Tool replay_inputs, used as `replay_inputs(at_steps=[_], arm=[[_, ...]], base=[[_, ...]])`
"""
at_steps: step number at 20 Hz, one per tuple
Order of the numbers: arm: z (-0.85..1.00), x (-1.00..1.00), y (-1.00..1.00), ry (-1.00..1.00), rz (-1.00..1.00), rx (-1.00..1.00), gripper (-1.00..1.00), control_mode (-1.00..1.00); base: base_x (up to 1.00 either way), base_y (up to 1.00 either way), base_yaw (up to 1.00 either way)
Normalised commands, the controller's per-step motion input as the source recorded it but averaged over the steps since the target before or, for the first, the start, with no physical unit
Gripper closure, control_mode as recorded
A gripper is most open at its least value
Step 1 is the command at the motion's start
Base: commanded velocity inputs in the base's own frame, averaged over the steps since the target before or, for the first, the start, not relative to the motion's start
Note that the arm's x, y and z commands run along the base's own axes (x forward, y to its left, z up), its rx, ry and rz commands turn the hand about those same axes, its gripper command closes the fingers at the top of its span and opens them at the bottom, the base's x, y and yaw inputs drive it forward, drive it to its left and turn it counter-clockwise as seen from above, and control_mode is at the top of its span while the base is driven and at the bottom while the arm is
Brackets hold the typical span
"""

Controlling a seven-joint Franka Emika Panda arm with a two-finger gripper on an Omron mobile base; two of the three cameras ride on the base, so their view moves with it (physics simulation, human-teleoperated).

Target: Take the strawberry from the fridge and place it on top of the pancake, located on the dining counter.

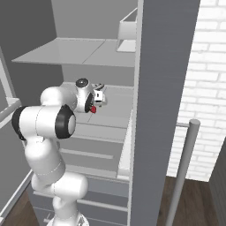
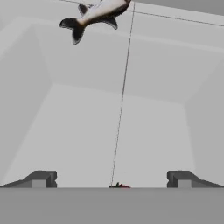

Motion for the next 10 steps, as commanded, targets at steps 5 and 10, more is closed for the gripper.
replay_inputs(at_steps=[5,10], arm=[[-0.01,-0.32,-0.06,-0.01,0.00,0.00,-1.00,-1.00],[0.00,-0.03,0.00,0.00,0.00,0.00,-1.00,-1.00]], base=[[0.00,0.00,0.00],[0.00,0.00,0.00]])
